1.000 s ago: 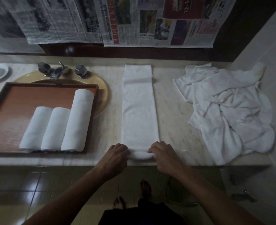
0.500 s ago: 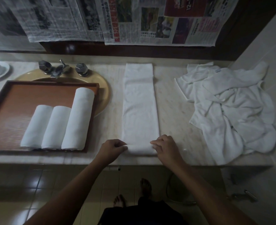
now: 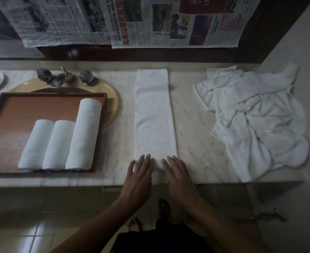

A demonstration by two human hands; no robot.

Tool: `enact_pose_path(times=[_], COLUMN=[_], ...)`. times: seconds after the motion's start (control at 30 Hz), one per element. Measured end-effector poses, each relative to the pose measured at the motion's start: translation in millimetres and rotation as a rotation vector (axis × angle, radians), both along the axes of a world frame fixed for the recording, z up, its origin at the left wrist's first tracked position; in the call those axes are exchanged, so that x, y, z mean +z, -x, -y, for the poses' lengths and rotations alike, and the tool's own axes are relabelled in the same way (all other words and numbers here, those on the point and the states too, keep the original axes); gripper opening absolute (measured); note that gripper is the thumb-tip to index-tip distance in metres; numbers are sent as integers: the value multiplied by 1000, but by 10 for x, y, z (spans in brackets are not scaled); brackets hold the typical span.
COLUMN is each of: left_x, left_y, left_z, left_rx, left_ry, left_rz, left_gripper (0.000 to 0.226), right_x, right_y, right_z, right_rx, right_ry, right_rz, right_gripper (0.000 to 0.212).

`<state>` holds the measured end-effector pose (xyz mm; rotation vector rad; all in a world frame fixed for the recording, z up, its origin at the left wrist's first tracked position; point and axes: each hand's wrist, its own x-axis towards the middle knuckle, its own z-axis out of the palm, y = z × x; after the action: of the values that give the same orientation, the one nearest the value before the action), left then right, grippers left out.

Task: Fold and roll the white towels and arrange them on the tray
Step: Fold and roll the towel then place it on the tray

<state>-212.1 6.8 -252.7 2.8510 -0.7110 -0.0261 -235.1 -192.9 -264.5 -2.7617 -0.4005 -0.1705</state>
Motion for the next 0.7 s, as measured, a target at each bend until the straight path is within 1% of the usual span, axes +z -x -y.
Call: enact_pose_path(times=[0.1,0.2,0.27,0.33,0.37,0.47,0.53,0.63,0.7], left_x=[-84,-58,-28,23,40,70,84,99,122], left_y=[-106,-253,-350,-402,-407,-367,-335,-293,-287], left_z=[-38,-81,-139,-219,-261,-353,-386,-415,-433], left_rx=[16,5,-20,-37,-51,-75,-82,-75,-35], left_ry=[-66,-69,-81,-90,-73,32,95,200,257], left_rz=[-55,-74,-105,-146,-151,-162,-188,-203,-216], left_gripper=[83,82,92,102,98,66,50,37,37], right_x=[28,57,84,127,157,246,266,285,304], right_y=[-116,-277,-361,-413,-425,-400,-357,-310,-328], right_z=[17,41,78,118,140,211,261,310,329], right_rx=[25,57,85,99,91,104,123,101,85], right_ry=[60,112,121,72,42,-17,-57,-74,-92], right_rz=[-92,-121,-118,-145,-167,-241,-254,-288,-299], right_gripper=[76,68,63,61,60,48,42,38,38])
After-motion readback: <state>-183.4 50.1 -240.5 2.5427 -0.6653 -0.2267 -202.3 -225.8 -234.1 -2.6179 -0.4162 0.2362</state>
